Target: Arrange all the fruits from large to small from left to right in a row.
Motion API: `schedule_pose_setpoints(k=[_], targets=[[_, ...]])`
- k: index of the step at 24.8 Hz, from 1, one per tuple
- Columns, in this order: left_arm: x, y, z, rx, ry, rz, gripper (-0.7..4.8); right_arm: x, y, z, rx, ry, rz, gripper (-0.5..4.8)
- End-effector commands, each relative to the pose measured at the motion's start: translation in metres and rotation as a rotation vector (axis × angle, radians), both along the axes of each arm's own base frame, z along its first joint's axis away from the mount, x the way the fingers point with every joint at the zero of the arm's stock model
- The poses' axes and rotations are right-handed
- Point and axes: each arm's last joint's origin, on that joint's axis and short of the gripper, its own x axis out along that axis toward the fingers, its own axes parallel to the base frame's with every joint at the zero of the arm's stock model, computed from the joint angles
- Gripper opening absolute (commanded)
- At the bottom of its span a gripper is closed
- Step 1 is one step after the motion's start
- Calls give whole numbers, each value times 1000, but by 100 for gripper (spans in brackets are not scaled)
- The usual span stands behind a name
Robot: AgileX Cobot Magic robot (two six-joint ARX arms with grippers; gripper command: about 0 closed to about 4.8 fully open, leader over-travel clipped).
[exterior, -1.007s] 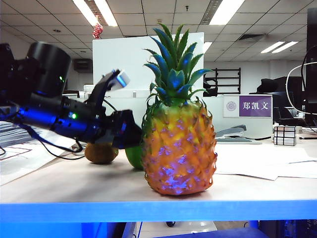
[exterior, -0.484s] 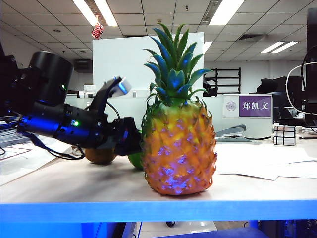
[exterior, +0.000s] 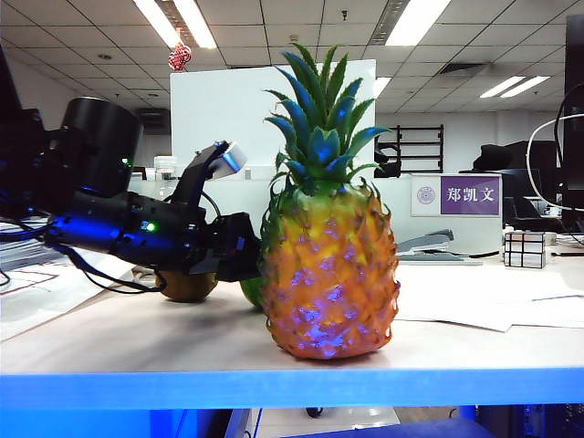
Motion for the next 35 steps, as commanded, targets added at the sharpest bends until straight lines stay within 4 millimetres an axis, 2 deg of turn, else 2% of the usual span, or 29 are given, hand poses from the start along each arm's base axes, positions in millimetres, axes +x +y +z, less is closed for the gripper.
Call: schedule_pose_setpoints(k=[1, 4, 8, 12, 13, 15, 16, 17, 19, 21, 23, 25, 29, 32, 35], targets=[[7, -3, 11, -30, -38, 18, -5, -1, -1, 3, 6, -20, 1, 17], [16, -6, 21, -61, -60, 58, -5, -1, -1, 3, 5, -22, 2, 17], [38, -17, 54, -142, -135, 51, -5, -1, -1, 3, 5, -22, 2, 18], [65, -31, 109, -263, -223, 11, -5, -6, -4, 6, 16, -40, 2, 18], [73, -37, 133, -304, -224, -68, -5, -9, -6, 8, 26, -57, 2, 18], [78, -48, 168, -354, -177, -221, -5, -16, -11, 13, 36, -99, -27, 18], [77, -56, 178, -356, -178, -269, -5, -19, -14, 14, 33, -113, -46, 18], [70, -65, 193, -355, -199, -340, -5, -25, -19, 17, 28, -139, -85, 18], [53, -91, 209, -358, -220, -510, -5, -34, -26, 20, 26, -170, -125, 17], [34, -114, 213, -348, -187, -681, -5, -42, -32, 22, 25, -199, -163, 18], [10, -143, 208, -316, -123, -793, -5, -55, -41, 25, 33, -233, -196, 18], [-11, -164, 199, -245, -104, -812, -5, -70, -51, 27, 52, -258, -224, 17], [-59, -204, 177, 14, -149, -791, -5, -98, -70, 25, 65, -270, -288, 17], [-86, -221, 173, 48, -123, -820, -5, -110, -78, 19, 52, -230, -339, 18], [-118, -241, 171, 116, -181, -739, -5, -126, -88, 15, 59, -220, -368, 18]])
